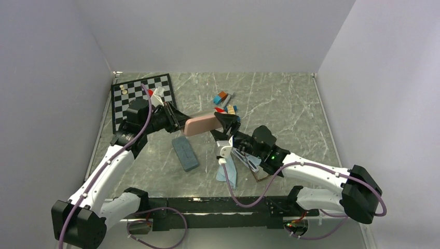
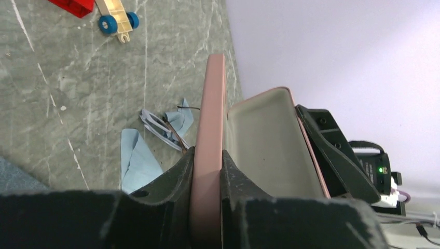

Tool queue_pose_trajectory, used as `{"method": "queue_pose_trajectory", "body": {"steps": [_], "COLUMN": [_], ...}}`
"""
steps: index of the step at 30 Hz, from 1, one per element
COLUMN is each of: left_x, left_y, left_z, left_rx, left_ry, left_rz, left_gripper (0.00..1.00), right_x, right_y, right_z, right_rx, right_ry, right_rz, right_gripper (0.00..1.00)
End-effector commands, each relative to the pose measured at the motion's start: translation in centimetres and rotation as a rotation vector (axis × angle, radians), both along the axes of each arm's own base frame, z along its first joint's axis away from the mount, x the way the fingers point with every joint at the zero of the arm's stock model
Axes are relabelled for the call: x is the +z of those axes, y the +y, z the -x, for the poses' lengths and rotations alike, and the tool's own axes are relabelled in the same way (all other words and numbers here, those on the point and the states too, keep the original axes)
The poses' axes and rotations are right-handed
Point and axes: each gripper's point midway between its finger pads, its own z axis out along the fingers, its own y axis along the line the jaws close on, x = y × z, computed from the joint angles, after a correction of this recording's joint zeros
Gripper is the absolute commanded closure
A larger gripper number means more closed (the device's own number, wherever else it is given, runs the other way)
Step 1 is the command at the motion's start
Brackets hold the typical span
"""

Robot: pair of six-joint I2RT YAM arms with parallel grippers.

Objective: Organize the sunglasses

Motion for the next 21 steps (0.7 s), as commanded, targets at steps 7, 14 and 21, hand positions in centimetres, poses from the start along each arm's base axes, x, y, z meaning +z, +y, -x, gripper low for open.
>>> {"method": "queue_pose_trajectory", "body": {"steps": [7,14,21], "left_x": [4.0,9.2,8.3], "left_y": [4.2,4.4,4.0], "left_z": [-3.6,-3.4,-4.0], "left_rx": [0.338,0.42,0.484], "left_ry": [-0.306,-0.734,-0.798], "left_rz": [-0.124,-0.26,-0.338], "left_gripper": [1.0,1.0,1.0], "right_x": [5.8,6.2,5.5], "right_y": [-1.1,-1.9,-2.5], "right_z": [0.6,-1.0,-4.1], "right_rx": [0.013,-0.132,-0.48], "right_ry": [0.281,1.053,1.471], "right_rz": [-0.464,-0.93,-1.162], "right_gripper": [0.0,0.0,0.0]}}
